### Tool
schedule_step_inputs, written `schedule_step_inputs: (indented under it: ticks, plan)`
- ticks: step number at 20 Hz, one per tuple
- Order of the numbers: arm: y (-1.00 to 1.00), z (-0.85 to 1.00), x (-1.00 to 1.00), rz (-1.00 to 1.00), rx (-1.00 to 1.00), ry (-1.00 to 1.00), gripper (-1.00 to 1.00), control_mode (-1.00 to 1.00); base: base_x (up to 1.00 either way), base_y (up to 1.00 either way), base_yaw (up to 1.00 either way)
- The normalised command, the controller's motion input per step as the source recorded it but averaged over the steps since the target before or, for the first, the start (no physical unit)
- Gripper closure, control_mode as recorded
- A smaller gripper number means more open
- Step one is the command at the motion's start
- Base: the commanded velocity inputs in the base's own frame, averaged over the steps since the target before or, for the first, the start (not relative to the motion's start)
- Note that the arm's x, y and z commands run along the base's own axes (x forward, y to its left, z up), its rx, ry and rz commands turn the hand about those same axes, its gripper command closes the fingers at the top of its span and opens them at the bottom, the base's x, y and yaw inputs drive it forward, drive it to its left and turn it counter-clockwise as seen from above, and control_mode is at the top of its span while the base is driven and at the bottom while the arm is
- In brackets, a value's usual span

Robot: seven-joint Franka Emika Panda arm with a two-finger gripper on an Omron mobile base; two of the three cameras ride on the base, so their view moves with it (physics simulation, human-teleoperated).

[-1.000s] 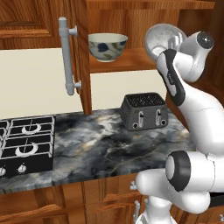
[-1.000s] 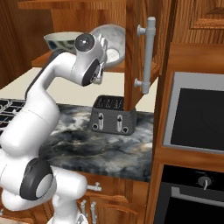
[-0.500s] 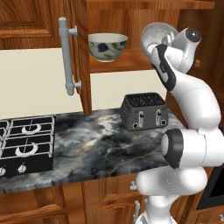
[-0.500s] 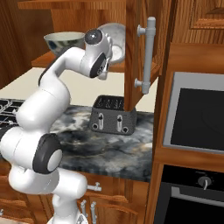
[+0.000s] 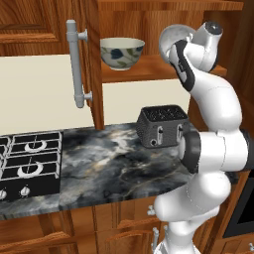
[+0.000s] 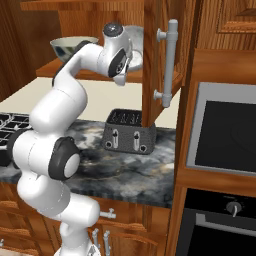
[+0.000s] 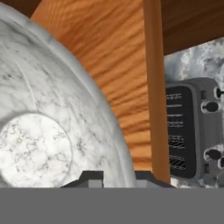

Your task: Open the cabinet. Pick the bowls from the counter and place them in the cabinet. Then close the cabinet.

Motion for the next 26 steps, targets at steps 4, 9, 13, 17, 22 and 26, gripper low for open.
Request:
schedule_step_inputs:
  ticks: [4,9,13,17,22,26]
  plan:
    - [-0.01,0.0,-0.03,0.0,0.0,0.01,1.0,-1.0,0.0,0.0,0.0]
    - [0.0,0.0,-0.28,0.0,0.0,-0.11,1.0,-1.0,0.0,0.0,0.0]
    - [0.0,0.11,-0.23,0.0,0.0,-0.31,1.0,-1.0,0.0,0.0,0.0]
    - [0.0,0.16,-0.1,0.0,0.0,-0.31,1.0,-1.0,0.0,0.0,0.0]
    - [0.0,0.01,0.13,0.0,0.0,-0.06,1.0,-1.0,0.0,0.0,0.0]
    - [0.0,0.34,0.01,0.0,0.0,0.13,1.0,-1.0,0.0,0.0,0.0]
